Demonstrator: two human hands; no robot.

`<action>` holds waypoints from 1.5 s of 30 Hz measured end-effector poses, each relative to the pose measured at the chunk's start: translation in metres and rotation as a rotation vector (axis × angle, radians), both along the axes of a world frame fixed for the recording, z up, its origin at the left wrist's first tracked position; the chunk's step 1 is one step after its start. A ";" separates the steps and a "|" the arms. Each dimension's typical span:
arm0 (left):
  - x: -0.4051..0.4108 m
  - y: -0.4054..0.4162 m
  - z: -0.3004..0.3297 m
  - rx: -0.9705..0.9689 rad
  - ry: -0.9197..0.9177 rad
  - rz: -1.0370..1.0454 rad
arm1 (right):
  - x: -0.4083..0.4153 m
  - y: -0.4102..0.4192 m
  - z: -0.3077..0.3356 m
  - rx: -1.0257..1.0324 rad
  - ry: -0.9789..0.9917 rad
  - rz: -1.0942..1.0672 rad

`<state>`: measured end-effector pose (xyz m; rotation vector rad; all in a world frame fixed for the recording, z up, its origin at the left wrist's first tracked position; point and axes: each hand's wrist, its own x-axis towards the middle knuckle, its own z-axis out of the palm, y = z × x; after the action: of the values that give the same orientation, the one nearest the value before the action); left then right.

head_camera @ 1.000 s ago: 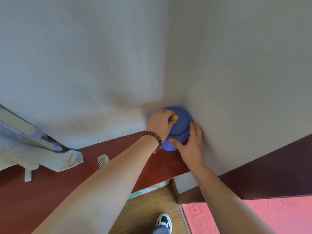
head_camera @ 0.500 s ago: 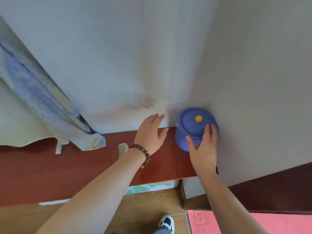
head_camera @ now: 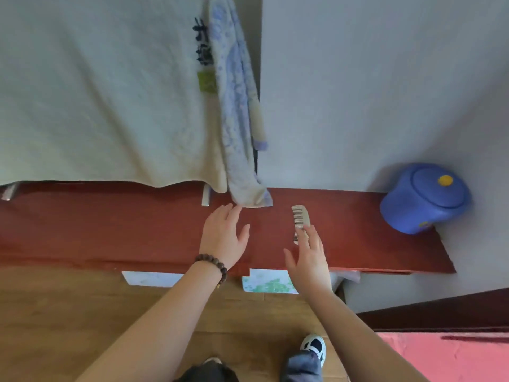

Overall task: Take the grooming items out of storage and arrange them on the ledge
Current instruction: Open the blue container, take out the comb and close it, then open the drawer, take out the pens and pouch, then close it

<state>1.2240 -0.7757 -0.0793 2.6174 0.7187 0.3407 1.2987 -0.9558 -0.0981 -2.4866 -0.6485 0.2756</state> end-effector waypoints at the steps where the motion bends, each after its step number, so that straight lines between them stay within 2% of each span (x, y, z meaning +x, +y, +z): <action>1: -0.020 0.011 -0.002 0.000 0.024 0.024 | -0.017 0.014 -0.002 -0.006 0.016 0.009; 10: -0.146 0.075 -0.021 -0.034 0.132 0.159 | -0.109 0.096 -0.008 -0.002 0.028 0.176; 20: -0.206 0.092 -0.022 -0.073 0.176 0.348 | -0.132 0.140 -0.010 0.030 0.072 0.267; 27: -0.255 0.142 -0.018 -0.073 0.161 0.423 | -0.170 0.195 -0.010 0.061 0.081 0.319; 35: -0.335 0.288 -0.028 -0.065 0.105 0.416 | -0.249 0.333 -0.025 0.053 0.038 0.286; 41: -0.432 0.423 -0.025 -0.021 0.151 0.232 | -0.353 0.454 -0.026 0.042 0.086 0.090; 45: -0.485 0.483 -0.025 -0.057 0.180 0.154 | -0.415 0.510 -0.025 0.033 0.092 0.116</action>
<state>0.7386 -0.2931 -0.1047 2.5676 0.9786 0.1268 0.8836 -0.4460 -0.1232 -2.3937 -0.7533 0.4176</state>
